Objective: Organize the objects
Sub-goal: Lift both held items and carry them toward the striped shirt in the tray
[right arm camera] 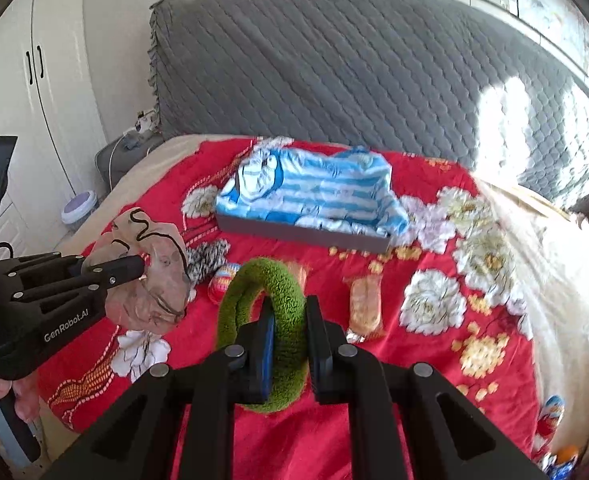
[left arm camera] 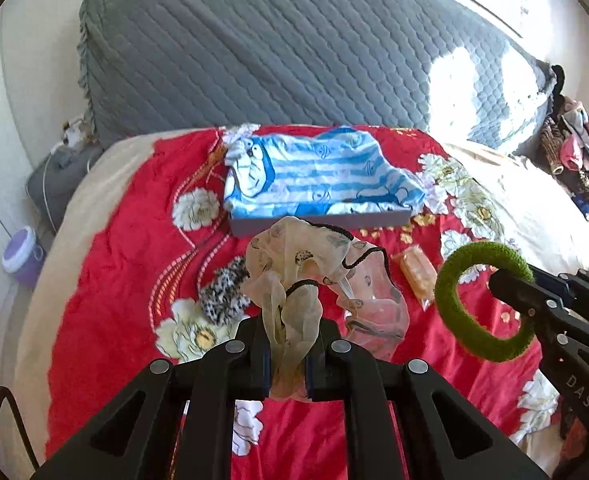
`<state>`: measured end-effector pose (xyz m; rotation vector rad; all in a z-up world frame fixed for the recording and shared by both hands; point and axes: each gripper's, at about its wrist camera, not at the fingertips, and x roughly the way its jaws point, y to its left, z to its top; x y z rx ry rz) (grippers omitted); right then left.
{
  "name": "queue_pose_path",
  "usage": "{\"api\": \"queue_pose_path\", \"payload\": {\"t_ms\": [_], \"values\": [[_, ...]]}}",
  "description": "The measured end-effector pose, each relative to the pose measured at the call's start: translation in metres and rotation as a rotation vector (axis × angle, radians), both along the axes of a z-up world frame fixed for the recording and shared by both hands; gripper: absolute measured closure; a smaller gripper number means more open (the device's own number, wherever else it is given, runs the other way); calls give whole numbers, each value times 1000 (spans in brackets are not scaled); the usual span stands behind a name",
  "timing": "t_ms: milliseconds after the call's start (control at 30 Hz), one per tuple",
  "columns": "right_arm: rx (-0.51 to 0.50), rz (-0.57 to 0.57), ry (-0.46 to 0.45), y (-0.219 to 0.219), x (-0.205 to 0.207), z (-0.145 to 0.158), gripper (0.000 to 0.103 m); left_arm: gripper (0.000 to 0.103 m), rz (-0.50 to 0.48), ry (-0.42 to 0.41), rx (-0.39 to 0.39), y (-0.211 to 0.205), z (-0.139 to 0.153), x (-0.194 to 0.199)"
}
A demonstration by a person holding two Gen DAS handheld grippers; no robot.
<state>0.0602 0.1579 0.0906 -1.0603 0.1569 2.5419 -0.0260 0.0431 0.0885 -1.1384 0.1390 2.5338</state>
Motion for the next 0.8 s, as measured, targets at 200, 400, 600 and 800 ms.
{"api": "queue_pose_path", "payload": {"t_ms": [200, 400, 600, 800], "values": [[26, 8, 27, 5, -3, 26, 89, 92, 18, 31, -7, 4, 26, -3], [21, 0, 24, 16, -7, 46, 89, 91, 72, 36, -1, 6, 46, -11], [-7, -19, 48, 24, -8, 57, 89, 91, 93, 33, 13, 13, 60, -17], [48, -25, 84, 26, -16, 79, 89, 91, 93, 25, 14, 16, 68, -33]]}}
